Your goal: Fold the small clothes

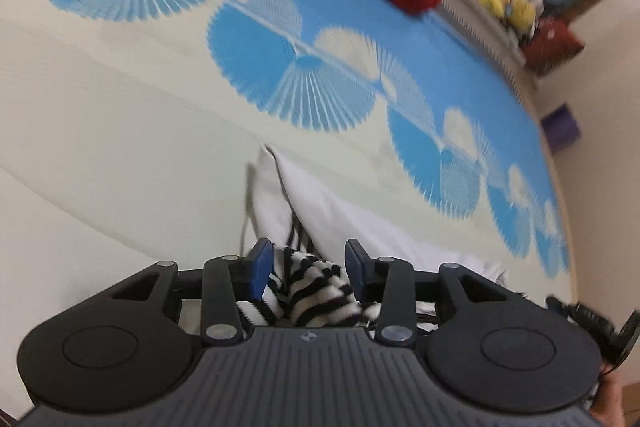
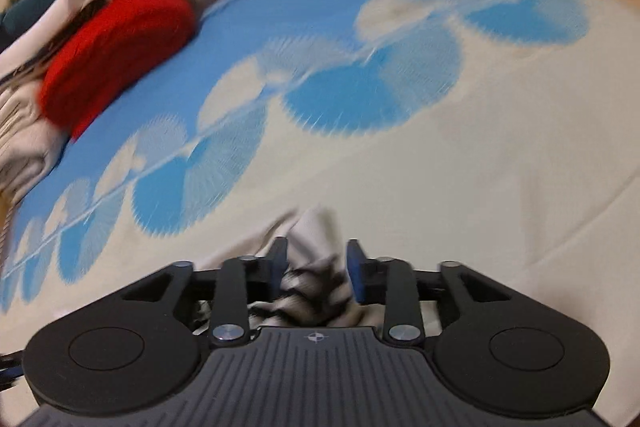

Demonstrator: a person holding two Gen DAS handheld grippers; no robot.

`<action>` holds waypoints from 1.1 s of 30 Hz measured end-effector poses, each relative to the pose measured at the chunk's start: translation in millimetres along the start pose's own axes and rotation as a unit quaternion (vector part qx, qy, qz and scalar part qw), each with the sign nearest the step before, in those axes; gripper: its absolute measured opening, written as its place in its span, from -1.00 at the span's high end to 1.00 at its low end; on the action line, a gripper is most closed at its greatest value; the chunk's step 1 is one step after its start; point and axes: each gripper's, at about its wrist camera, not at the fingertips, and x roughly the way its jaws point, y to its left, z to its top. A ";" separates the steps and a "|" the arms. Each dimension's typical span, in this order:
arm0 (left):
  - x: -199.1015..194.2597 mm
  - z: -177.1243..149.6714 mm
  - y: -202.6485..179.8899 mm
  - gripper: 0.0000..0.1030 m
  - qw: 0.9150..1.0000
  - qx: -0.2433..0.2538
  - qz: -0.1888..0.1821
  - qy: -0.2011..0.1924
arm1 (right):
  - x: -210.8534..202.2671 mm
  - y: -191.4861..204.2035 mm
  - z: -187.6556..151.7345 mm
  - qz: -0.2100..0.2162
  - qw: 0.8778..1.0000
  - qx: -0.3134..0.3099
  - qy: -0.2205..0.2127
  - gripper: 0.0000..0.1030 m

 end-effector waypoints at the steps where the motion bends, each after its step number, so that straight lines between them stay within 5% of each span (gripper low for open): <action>1: -5.4 -1.2 2.6 0.16 1.000 0.003 0.001 -0.004 | -3.6 -3.5 -1.4 0.001 1.000 -0.001 -0.003 0.25; 10: -0.9 -30.1 -9.9 -0.18 0.989 0.133 0.059 0.037 | -14.1 -1.6 -33.6 -0.016 0.989 -0.142 0.031 0.16; 21: 35.9 -43.1 -41.7 -0.41 0.973 0.208 0.089 0.039 | 16.8 48.2 -67.4 -0.038 0.943 -0.326 0.052 0.00; 33: 76.3 -32.9 -66.2 -0.45 0.967 0.233 0.103 0.003 | 48.9 72.0 -55.8 -0.053 0.932 -0.359 -0.015 -0.01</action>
